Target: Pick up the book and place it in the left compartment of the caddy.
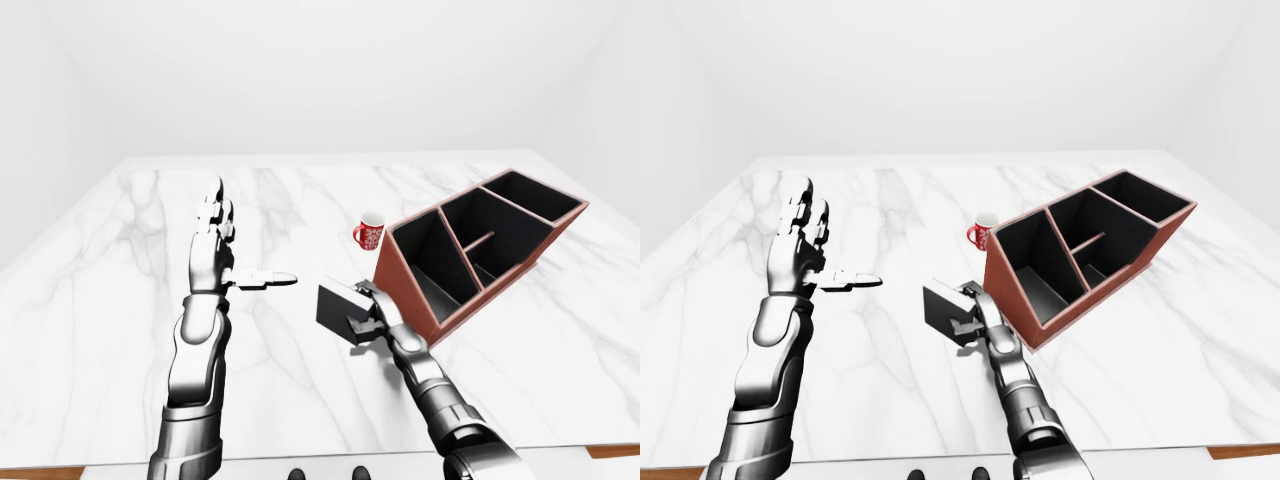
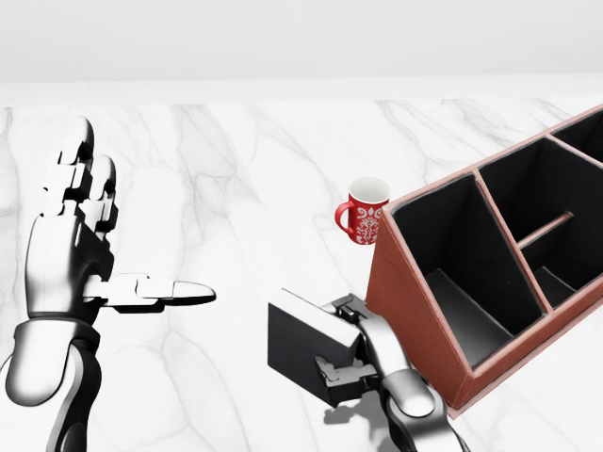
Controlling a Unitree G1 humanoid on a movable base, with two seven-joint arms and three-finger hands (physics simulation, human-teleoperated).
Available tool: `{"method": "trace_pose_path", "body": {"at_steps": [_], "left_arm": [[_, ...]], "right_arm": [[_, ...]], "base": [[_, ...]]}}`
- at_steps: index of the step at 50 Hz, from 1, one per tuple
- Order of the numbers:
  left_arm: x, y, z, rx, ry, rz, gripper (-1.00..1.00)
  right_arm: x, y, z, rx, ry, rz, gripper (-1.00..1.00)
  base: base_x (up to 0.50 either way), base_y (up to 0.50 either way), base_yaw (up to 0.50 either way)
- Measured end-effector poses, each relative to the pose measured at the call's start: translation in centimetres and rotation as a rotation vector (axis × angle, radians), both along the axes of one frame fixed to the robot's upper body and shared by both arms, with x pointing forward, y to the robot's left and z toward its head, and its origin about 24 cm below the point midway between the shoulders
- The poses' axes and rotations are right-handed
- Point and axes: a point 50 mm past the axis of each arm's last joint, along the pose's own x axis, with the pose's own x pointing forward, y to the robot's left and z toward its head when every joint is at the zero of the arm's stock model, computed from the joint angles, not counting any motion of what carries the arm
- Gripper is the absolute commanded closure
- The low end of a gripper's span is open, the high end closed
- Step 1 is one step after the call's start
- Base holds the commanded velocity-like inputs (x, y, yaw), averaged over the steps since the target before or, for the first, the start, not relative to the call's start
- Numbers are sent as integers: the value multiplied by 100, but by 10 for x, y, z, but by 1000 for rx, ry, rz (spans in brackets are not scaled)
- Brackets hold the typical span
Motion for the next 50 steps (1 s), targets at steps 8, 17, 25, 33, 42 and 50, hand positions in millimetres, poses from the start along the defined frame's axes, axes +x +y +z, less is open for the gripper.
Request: {"method": "trace_pose_path", "body": {"at_steps": [8,17,25,33,42,50], "left_arm": [[-1,0,0,0,-1,1,-100],[-2,0,2,0,-11,2,-100],[-5,1,5,0,-27,5,-100],[-7,0,7,0,-38,6,-100],[-9,-1,7,0,-40,6,-100],[-10,-2,6,-1,-37,6,-100]], "right_arm": [[2,6,17,14,-86,36,100],[8,11,52,54,-194,42,100],[13,13,82,82,-278,22,100],[15,14,119,129,-430,5,100],[13,12,162,199,-597,-12,100],[5,7,196,259,-740,-25,100]], "base": [[0,0,0],[0,0,0],[0,0,0],[0,0,0],[0,0,0],[0,0,0]]}}
